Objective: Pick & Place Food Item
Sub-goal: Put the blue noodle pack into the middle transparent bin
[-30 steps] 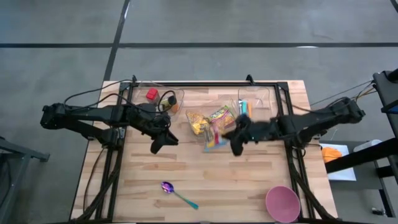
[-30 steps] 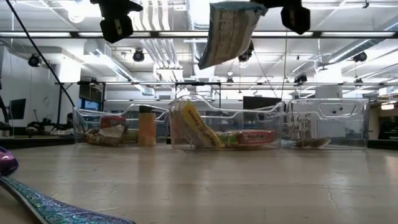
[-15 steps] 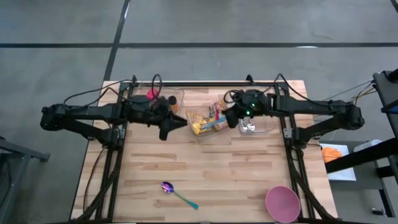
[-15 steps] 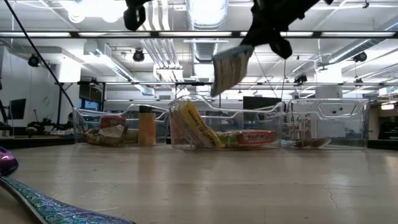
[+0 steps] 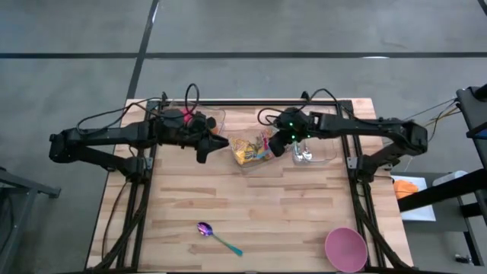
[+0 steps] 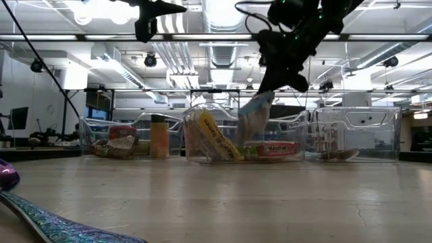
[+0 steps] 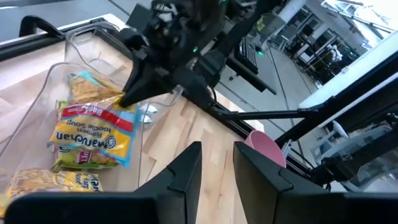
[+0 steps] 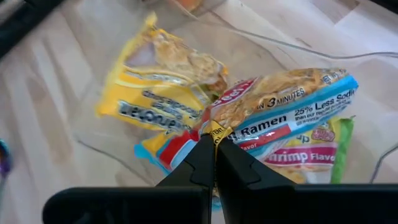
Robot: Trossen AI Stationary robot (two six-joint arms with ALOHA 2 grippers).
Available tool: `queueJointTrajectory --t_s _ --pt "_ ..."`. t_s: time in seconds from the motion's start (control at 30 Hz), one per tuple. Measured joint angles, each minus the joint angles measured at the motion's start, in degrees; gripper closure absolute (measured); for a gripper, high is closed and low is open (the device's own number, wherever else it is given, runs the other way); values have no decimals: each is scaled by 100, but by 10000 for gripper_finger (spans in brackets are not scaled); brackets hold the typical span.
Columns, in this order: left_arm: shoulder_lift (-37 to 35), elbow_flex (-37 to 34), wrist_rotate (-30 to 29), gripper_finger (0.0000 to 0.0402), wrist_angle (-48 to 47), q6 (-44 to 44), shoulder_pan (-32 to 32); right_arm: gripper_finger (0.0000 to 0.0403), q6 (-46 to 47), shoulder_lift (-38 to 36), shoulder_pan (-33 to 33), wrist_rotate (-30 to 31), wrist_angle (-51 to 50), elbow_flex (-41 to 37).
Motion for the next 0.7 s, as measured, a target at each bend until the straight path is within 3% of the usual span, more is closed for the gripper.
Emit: queueJointTrajectory --t_s 0.23,0.7 --pt "0 -2 -1 301 -228 -7 4 395 -504 542 -60 0 341 -1" --pt "4 -7 -4 301 -300 -26 4 395 -510 1125 -60 -151 231 0"
